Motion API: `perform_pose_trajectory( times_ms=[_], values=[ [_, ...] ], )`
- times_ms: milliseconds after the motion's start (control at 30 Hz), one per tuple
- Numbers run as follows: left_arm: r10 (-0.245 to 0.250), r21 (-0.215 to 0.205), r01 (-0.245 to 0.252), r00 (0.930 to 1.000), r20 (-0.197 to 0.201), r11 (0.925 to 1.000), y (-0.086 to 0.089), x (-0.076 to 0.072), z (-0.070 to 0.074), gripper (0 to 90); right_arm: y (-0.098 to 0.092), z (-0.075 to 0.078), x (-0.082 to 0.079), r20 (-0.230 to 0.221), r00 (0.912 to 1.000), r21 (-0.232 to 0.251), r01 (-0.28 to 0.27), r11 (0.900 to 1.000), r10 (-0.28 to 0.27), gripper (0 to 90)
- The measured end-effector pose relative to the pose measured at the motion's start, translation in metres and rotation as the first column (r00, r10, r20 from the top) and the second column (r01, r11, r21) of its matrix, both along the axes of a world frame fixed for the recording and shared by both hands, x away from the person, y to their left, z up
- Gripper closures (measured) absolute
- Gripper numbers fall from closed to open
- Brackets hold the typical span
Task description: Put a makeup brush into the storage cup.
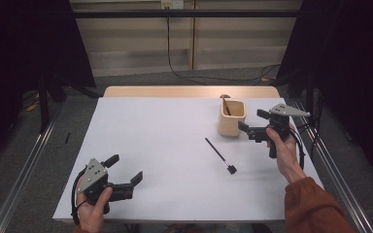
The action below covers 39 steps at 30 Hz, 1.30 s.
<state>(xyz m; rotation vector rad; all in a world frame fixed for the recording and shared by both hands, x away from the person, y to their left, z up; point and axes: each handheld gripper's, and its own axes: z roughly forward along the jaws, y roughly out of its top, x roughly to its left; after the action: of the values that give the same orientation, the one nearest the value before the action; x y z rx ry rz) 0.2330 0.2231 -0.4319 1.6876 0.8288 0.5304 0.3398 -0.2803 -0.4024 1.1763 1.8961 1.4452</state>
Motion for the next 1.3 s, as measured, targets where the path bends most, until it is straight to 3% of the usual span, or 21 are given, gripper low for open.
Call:
perform_pose_trajectory(
  times_ms=[633, 700, 800, 867, 1300],
  values=[
    [0.009, -0.012, -0.009, 0.9999, -0.006, 0.9999, 0.002, 0.003, -0.001, 1.9, -0.004, 0.001, -0.051, 0.050, 0.9986, -0.005, -0.018, 1.000, 0.018, 1.5],
    [0.010, -0.013, -0.010, 0.9999, -0.005, 0.9999, 0.003, 0.003, -0.001, 1.9, -0.005, -0.001, -0.055, 0.072, 0.9974, -0.008, -0.001, 1.000, 0.002, 1.5],
    [0.012, -0.018, -0.012, 0.9999, -0.003, 0.9998, 0.005, 0.004, -0.001, 2.0, -0.004, -0.006, -0.060, 0.068, 0.9976, 0.015, 0.014, 1.000, -0.015, 1.3],
    [0.013, -0.022, -0.013, 0.9999, -0.001, 0.9997, 0.005, 0.002, -0.001, 1.9, -0.003, -0.008, -0.063, 0.074, 0.9971, -0.010, 0.017, 1.000, -0.017, 1.2],
    [0.031, -0.018, -0.031, 0.9995, 0.007, 0.9994, 0.010, -0.005, 0.000, 1.7, -0.019, -0.018, -0.102, 0.075, 0.9961, -0.005, 0.048, 0.999, -0.047, 1.3]
  ],
)
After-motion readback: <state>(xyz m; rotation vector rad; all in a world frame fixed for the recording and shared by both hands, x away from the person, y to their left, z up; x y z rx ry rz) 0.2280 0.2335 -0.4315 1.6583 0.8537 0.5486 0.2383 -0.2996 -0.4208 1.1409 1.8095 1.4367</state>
